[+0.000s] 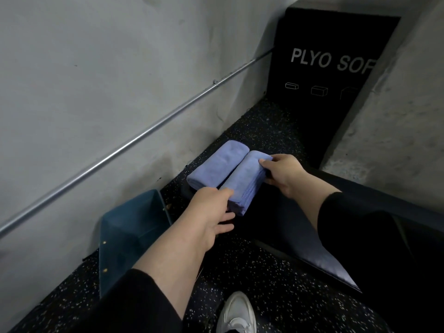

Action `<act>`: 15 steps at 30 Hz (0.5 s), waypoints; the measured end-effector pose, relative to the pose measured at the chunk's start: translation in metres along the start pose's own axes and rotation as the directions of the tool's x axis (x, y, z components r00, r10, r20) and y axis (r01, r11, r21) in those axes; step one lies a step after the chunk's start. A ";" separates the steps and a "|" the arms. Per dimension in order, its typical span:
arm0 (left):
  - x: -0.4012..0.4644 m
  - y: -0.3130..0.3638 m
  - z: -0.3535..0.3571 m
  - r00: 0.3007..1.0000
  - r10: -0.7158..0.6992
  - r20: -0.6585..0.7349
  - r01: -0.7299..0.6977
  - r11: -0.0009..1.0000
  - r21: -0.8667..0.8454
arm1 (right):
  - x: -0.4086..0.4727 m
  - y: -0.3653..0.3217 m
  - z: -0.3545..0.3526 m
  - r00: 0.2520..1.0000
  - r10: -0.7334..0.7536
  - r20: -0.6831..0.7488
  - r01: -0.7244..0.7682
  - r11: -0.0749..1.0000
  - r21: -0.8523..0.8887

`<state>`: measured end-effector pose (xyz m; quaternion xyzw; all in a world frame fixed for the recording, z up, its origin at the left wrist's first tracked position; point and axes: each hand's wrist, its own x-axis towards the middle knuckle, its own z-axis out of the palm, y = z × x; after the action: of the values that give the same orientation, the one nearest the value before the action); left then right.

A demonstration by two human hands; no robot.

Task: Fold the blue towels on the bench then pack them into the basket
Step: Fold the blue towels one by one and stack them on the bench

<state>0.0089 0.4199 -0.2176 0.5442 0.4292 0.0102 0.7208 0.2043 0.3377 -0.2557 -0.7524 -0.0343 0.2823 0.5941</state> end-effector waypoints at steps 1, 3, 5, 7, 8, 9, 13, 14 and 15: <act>0.001 0.000 -0.001 1.000 -0.011 -0.002 0.011 1.000 -0.008 | 0.003 0.001 0.001 1.000 -0.017 -0.014 0.016 0.999 -0.043; 0.002 0.002 -0.002 1.000 -0.017 -0.010 0.016 1.000 -0.011 | 0.007 0.003 0.001 0.997 -0.066 -0.048 0.058 0.987 -0.152; 0.001 0.003 -0.002 1.000 -0.009 -0.022 0.009 1.000 0.004 | 0.010 0.004 0.000 0.987 -0.144 -0.072 0.113 0.940 -0.322; -0.001 0.003 -0.002 0.997 0.033 -0.070 -0.027 0.996 0.082 | 0.010 0.004 -0.004 0.979 -0.188 -0.078 0.140 0.900 -0.414; -0.001 0.004 -0.002 0.992 0.065 -0.110 -0.050 0.990 0.131 | 0.008 0.003 -0.005 0.977 -0.199 -0.074 0.148 0.888 -0.436; -0.002 0.004 -0.003 0.984 0.105 -0.145 -0.079 0.981 0.177 | 0.005 0.001 -0.007 0.975 -0.211 -0.071 0.156 0.876 -0.456; -0.005 0.007 0.002 0.939 0.280 -0.201 -0.192 0.909 0.369 | -0.011 -0.004 -0.020 0.957 -0.278 -0.086 0.208 0.860 -0.465; -0.007 0.009 0.005 0.926 0.317 -0.207 -0.213 0.888 0.407 | -0.017 -0.005 -0.025 0.955 -0.280 -0.097 0.210 0.870 -0.446; -0.010 0.011 0.009 0.915 0.347 -0.207 -0.234 0.872 0.430 | -0.024 -0.006 -0.029 0.954 -0.281 -0.106 0.210 0.876 -0.433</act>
<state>0.0134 0.4130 -0.2020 0.7305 0.4314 0.1085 0.5182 0.1993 0.3041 -0.2374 -0.8721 -0.1397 0.1268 0.4515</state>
